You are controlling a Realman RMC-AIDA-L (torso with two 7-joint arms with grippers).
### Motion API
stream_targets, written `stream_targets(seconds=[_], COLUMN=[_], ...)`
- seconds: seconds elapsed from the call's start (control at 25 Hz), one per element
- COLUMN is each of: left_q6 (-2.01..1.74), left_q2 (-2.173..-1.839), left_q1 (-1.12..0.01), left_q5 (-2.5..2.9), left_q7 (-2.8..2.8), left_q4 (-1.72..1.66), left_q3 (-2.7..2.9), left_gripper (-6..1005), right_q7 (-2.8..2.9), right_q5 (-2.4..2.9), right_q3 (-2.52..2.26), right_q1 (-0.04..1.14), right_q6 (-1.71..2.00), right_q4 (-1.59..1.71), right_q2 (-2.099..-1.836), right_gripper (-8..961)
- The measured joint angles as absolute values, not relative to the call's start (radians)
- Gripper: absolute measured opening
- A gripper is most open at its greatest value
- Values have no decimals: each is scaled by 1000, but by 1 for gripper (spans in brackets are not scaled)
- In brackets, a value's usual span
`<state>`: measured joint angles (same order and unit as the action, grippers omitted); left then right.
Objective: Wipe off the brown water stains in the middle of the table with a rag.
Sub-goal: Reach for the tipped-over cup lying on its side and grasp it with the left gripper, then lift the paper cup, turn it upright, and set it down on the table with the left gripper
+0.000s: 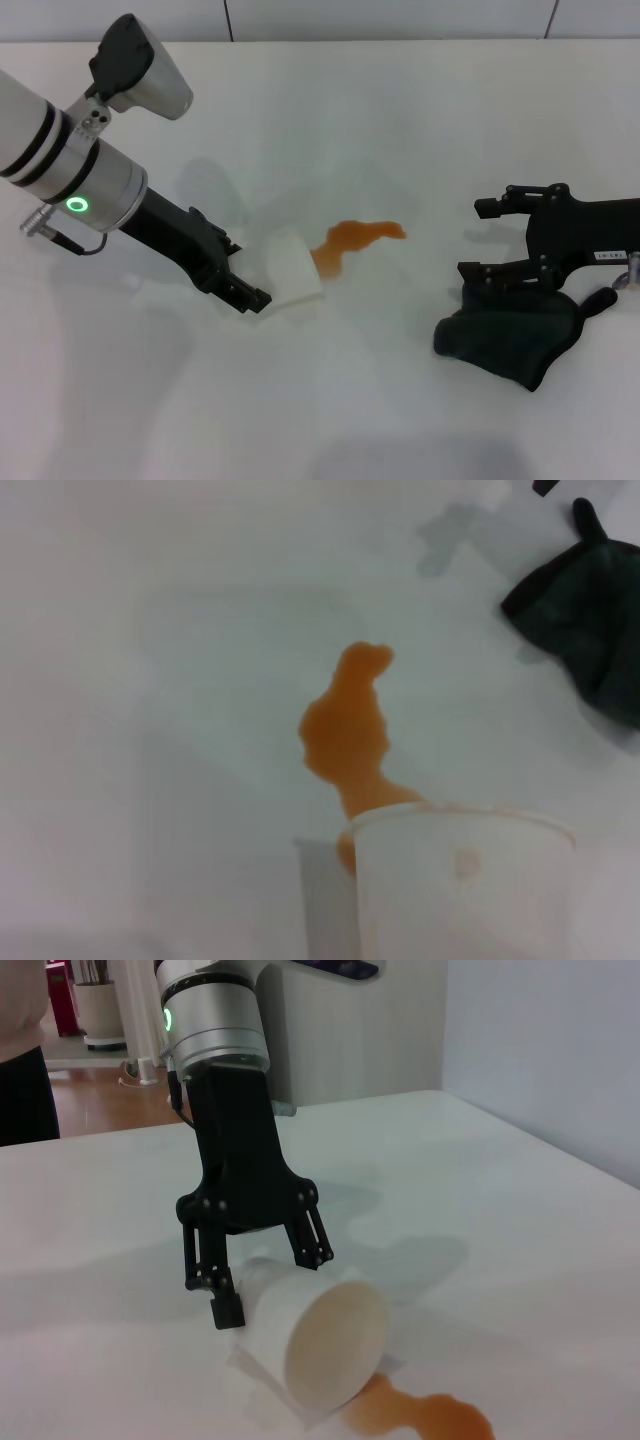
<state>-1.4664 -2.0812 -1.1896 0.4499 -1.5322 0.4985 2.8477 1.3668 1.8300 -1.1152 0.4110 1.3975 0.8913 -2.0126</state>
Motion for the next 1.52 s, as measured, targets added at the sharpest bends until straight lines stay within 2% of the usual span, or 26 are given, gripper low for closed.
stream_targets(seconds=[0.32,0.4,0.92,1.32,1.52], left_q6=[-1461,-1460,-1467,-1473,-1463], left_q2=[-2081,-2080,-2080,-2076,-2080], left_q1=[-1190,-1190,-1195,-1203,-1170], left_q5=[450,450,438,270,148], left_q7=[-1536,-1536,-1547,-1549,-1516], left_q4=[498,498,507,577,577], left_q3=[2847,2847,2847,2847,2847], left_gripper=[801,763,713,657,655], right_q7=[1367,1367,1367,1368,1368], right_q5=[1830,1830,1830,1825,1817], right_q3=[-1115,-1115,-1115,-1115,-1115], right_q1=[412,412,411,410,410], right_q6=[1397,1397,1399,1399,1399], right_q4=[891,891,891,898,898], right_q2=[-2013,-2013,-2013,-2012,-2013], right_gripper=[856,856,855,855,855])
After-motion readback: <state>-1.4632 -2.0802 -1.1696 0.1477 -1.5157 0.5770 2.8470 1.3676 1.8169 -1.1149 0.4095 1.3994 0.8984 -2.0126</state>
